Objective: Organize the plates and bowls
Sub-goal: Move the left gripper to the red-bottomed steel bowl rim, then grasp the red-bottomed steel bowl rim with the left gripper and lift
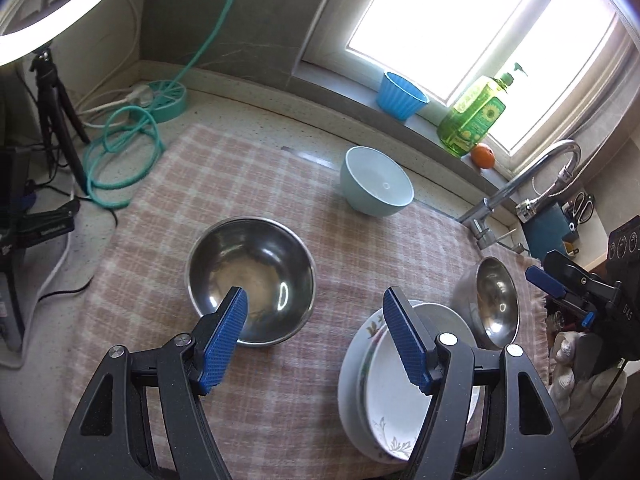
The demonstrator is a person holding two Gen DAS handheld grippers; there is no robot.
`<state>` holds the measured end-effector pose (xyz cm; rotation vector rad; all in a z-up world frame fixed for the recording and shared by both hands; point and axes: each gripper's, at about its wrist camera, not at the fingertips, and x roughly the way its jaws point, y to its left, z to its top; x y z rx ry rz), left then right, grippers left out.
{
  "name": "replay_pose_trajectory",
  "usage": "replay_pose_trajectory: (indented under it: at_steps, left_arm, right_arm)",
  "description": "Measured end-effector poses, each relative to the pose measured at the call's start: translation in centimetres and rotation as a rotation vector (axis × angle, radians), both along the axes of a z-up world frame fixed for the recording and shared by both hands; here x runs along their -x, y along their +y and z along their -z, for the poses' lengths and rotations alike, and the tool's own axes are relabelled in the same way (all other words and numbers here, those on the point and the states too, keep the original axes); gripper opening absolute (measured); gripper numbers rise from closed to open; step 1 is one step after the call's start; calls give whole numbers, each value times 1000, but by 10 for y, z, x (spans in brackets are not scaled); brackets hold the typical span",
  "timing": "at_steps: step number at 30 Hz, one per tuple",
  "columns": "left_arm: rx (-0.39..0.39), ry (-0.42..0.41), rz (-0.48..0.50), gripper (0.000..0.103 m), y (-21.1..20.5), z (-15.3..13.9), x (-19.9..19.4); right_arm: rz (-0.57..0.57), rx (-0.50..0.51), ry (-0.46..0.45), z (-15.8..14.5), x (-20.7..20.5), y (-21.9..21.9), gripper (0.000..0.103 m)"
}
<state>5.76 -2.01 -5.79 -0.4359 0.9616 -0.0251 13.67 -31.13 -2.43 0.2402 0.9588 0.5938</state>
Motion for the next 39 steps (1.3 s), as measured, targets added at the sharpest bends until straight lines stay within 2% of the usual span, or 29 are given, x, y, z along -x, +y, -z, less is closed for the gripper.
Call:
replay_pose_trajectory:
  at_steps: [4, 12, 17, 23, 30, 34, 39]
  left_arm:
    - [3, 16, -40, 70, 19, 9, 9]
    - [5, 8, -82, 70, 47, 17, 17]
    - [14, 14, -76, 70, 54, 23, 16]
    - [47, 22, -67, 70, 59, 34, 10]
    - [75, 37, -58, 68, 64, 45, 3]
    - [102, 49, -50, 56, 67, 52, -1]
    - [117, 63, -32, 43, 67, 59, -7]
  right_arm:
    - [-53, 31, -5, 2, 0, 29, 102]
    - [-153, 71, -79, 6, 8, 83, 103]
    - [-193, 78, -66, 12, 8, 109, 103]
    - [-237, 134, -48, 24, 8, 136, 102]
    - [-276, 186, 19, 47, 0, 157, 82]
    - [-288, 199, 64, 62, -6, 166, 66]
    - [-286, 196, 125, 81, -13, 174, 54]
